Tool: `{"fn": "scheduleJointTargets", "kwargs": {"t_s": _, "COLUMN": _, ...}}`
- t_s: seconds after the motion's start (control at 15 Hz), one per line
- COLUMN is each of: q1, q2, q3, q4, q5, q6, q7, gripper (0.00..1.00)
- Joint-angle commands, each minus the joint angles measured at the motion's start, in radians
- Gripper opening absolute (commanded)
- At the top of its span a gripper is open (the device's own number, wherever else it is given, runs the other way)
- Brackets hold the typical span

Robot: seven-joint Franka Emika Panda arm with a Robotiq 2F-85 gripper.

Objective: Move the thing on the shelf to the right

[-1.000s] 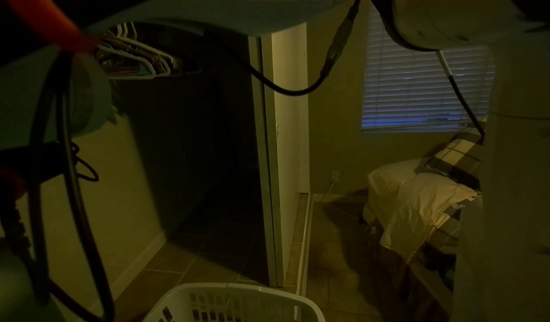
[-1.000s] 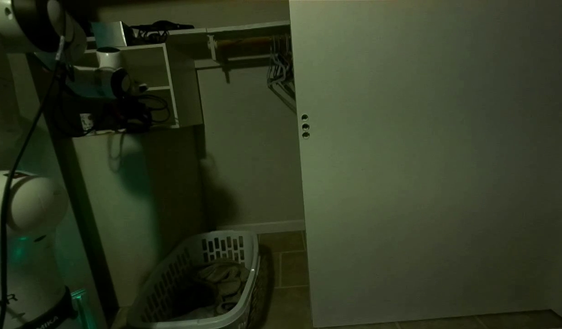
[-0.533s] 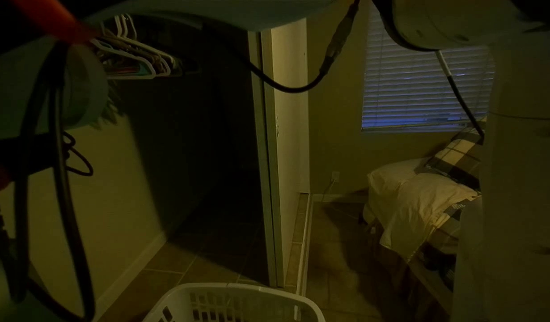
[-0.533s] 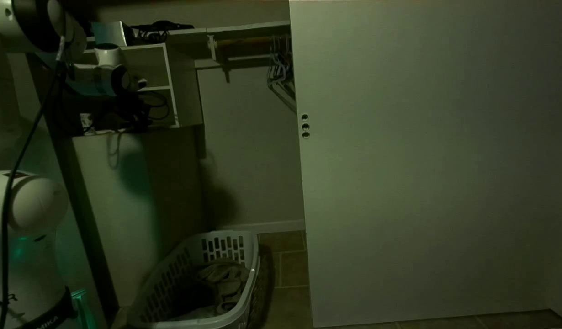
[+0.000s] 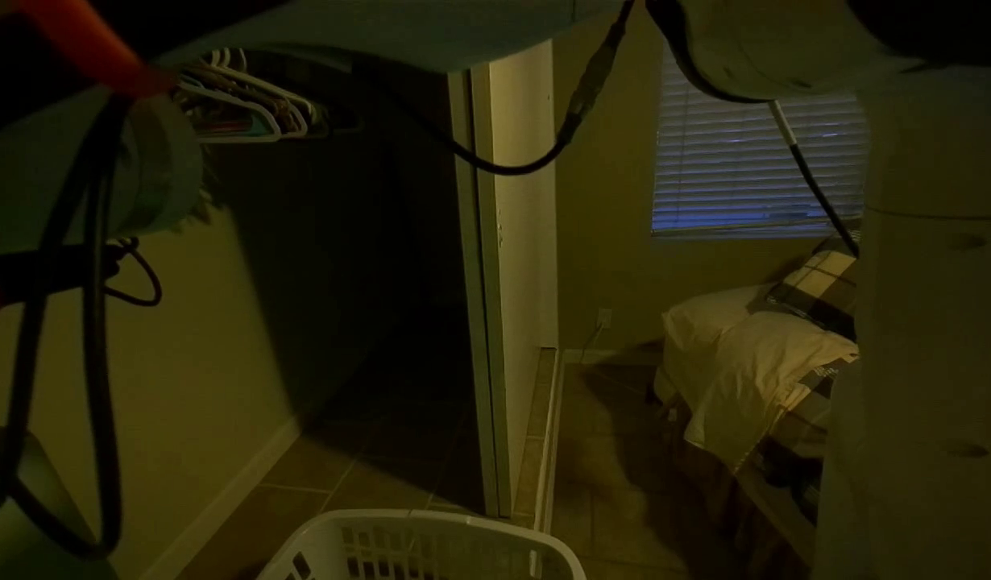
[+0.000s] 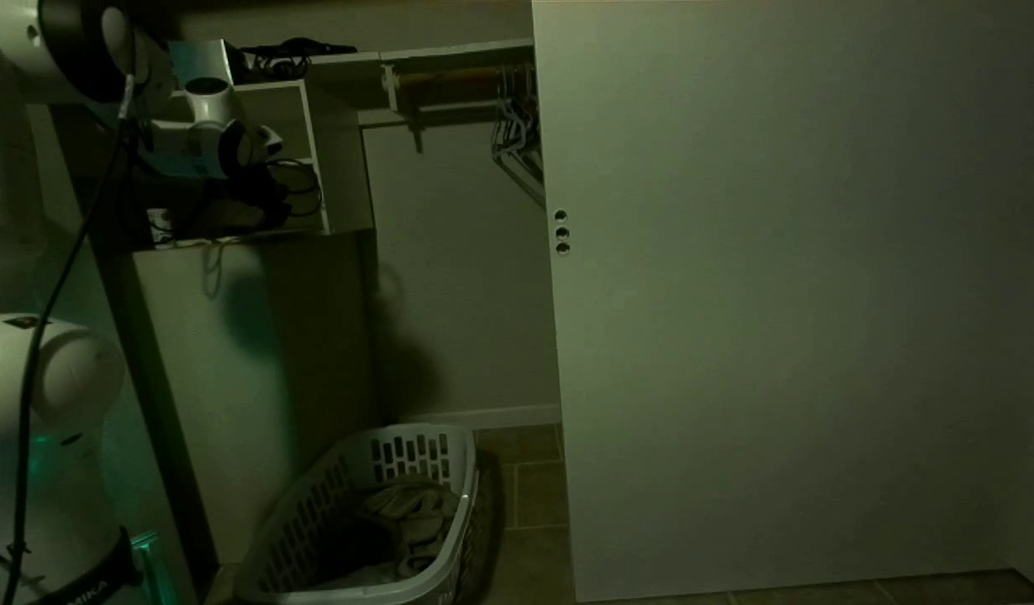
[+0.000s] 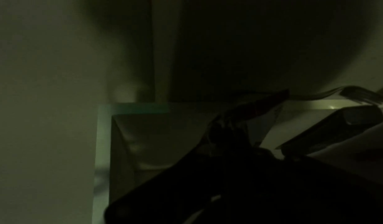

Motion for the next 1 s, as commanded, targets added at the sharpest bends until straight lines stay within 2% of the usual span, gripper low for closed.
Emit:
{"fn": "scheduleJointTargets", "kwargs": {"t_s": 0.0, "q1": -0.012, "q2": 0.057, "q3": 0.008, "q4": 0.040, "q5": 0.028, "q6": 0.102, "q7": 0.021, "gripper": 0.00}}
{"fn": "scheduleJointTargets", "kwargs": {"t_s": 0.33, "q1": -0.010, "q2": 0.124, "q3": -0.002, "q4": 0.086, "q5": 0.031, "q6": 0.202, "q7": 0.073, "gripper": 0.00}}
{"fn": "scheduleJointTargets", "kwargs": {"t_s": 0.67, "q1": 0.031, "q2": 0.157, "q3": -0.073, "q4": 0.111, "q5": -0.005, "q6": 0.213, "q7": 0.180, "gripper": 0.00}}
{"fn": "scheduleJointTargets", "kwargs": {"t_s": 0.93, "q1": 0.044, "q2": 0.187, "q3": -0.088, "q4": 0.138, "q5": 0.005, "q6": 0.213, "q7": 0.215, "gripper": 0.00}}
